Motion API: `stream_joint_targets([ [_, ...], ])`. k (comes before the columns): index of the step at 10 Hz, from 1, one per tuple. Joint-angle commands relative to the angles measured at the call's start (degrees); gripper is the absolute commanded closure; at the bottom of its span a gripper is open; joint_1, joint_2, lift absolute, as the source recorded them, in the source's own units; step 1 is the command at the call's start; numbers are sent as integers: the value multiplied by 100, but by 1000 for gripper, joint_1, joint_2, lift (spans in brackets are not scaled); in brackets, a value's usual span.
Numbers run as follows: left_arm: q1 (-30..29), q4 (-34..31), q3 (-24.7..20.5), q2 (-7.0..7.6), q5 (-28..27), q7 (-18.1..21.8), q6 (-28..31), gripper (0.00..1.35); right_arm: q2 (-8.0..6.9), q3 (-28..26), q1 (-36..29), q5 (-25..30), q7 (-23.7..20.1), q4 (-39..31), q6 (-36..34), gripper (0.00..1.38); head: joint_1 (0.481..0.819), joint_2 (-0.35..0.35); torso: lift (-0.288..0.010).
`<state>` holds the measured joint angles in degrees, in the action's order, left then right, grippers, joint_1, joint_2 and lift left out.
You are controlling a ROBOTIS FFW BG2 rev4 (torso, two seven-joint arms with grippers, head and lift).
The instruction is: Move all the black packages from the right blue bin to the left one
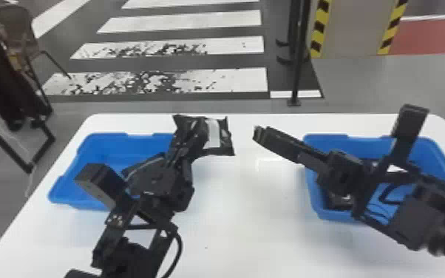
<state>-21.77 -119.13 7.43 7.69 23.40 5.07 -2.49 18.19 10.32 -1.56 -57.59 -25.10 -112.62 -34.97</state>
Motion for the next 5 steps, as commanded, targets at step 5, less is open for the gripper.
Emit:
stream_joint_targets([
  [5, 490, 1922, -2159, -382, -2500, -595, -975, 702, -9, -244, -12, 594, -3, 300, 94, 145, 695, 331, -171],
])
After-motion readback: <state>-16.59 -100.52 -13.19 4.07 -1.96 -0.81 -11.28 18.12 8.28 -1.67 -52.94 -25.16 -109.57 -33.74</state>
